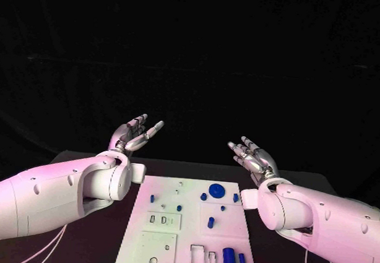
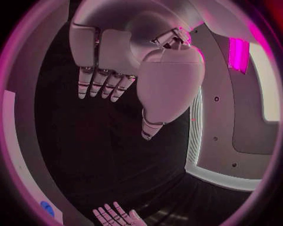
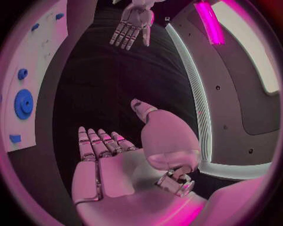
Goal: Assemble the parts on the task board
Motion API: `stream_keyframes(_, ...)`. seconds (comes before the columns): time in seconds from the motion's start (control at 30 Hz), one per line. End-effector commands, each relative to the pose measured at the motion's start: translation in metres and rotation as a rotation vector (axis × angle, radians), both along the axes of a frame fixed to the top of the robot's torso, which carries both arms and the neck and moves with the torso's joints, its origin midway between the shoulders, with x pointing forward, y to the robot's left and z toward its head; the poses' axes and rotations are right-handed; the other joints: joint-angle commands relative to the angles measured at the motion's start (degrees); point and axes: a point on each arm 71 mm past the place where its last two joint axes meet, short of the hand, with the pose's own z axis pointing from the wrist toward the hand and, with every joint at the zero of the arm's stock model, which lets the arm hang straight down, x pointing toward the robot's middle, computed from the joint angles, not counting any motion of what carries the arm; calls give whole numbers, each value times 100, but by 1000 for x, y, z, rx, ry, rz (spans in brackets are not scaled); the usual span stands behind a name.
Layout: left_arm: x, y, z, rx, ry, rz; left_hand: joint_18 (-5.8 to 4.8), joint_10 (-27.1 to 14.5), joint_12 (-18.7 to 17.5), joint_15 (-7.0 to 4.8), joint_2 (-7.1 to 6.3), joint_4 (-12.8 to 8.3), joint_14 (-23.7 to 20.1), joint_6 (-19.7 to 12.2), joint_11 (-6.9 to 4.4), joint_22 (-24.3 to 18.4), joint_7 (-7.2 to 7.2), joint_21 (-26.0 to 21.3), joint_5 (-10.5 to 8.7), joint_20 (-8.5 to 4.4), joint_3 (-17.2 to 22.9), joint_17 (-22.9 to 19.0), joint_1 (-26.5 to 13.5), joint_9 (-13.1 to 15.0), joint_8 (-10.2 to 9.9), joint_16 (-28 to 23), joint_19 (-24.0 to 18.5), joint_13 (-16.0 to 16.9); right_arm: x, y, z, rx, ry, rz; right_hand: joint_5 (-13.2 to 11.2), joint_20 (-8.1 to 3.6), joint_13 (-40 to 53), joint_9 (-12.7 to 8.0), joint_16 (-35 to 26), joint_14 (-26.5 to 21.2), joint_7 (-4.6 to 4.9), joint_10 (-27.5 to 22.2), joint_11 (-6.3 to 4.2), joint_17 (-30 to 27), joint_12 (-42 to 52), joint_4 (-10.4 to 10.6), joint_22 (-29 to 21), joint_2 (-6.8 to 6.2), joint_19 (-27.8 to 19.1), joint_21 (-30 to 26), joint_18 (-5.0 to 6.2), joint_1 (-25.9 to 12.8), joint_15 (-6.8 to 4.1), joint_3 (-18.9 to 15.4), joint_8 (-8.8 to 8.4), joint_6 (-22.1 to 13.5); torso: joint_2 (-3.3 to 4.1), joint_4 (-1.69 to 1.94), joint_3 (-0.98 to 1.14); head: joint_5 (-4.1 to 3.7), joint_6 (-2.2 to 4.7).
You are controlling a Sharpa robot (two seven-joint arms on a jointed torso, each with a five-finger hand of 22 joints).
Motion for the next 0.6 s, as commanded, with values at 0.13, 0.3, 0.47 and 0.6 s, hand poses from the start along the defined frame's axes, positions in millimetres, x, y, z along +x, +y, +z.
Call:
stream_keyframes(0.13,1,-6,2,-22,-11,-79,184,1123,167,112,326,65,1213,899,359,166,698,428,9,89,256,222,432,147,249,365,913,97,5,11,1,28,47,247,-177,54,145,257,420,1519,985,1508,-47,264,277,-580,213,-161,889,435,244,921,-90,278,370,1165,0,0,0,0,-2)
stream_keyframes(0.3,1,-6,2,-22,-11,-79,497,3012,461,-124,447,37,3023,1925,472,417,765,1146,-17,72,358,551,595,327,543,968,2533,211,7,11,1,23,55,282,-181,47,241,478,851,3059,962,3203,-152,492,528,-909,460,-248,2130,991,443,1242,-291,358,716,2244,0,0,0,0,-2)
stream_keyframes(0.47,-4,7,5,-32,-24,-109,746,3914,594,-336,469,27,3760,2922,301,470,705,1406,-27,64,412,714,735,506,841,1286,3109,239,19,-11,22,-311,-228,256,-199,33,258,647,1055,3867,901,4195,-271,575,595,-1108,578,-318,2857,1334,604,1361,-444,474,994,3196,130,-16,-11,21,-106)
stream_keyframes(0.6,-8,6,8,-29,-29,-142,791,4247,597,-455,446,22,4177,3209,210,488,637,1542,-29,20,454,842,831,555,931,1454,3425,231,21,-14,28,-409,-281,280,-217,12,250,748,1136,4320,809,4697,-389,589,524,-1218,619,-412,3177,1510,720,1343,-583,650,1182,4010,185,-14,-17,2,-115)
